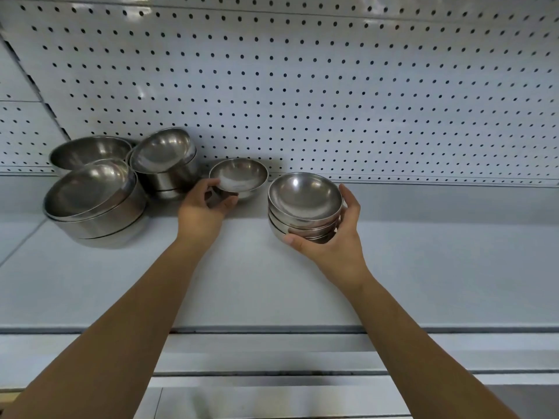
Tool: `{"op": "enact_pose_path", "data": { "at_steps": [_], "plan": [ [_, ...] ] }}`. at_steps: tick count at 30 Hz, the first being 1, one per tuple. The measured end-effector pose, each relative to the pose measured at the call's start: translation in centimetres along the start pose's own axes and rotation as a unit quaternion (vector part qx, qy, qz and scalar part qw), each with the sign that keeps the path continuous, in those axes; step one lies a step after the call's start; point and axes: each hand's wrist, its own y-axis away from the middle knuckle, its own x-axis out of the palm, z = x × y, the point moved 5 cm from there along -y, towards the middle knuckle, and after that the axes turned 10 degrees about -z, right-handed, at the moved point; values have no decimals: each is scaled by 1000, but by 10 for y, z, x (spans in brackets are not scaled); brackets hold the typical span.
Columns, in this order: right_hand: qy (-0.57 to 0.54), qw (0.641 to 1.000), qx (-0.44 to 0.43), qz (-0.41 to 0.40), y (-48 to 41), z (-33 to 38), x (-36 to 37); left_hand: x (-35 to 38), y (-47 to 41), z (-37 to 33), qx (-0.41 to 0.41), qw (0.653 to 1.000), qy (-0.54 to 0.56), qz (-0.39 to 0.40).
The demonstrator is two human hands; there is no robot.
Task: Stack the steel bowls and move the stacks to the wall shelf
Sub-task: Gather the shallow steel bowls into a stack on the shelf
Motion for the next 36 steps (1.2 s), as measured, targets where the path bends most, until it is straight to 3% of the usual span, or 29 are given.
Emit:
{"op": "enact_pose_path", "data": {
  "at_steps": [7, 13, 19, 26, 36],
  "plan": [
    [-12, 1000, 10, 7, 1, 2, 1, -4, -2, -4, -4, 1000, 29, -7],
    [-27, 999, 36, 23, 0, 0, 1, -16, 8, -23, -27, 991, 130, -30],
    [-39, 997, 53, 36, 0, 3, 0, -18, 25, -76, 20, 984, 172, 43],
    [-43, 998, 39, 33, 0, 6, -1, -5, 47, -97, 73, 976, 117, 167],
    [-60, 997, 46, 30, -1, 5, -2, 0, 59, -96, 79, 980, 61, 172]
  ]
}}
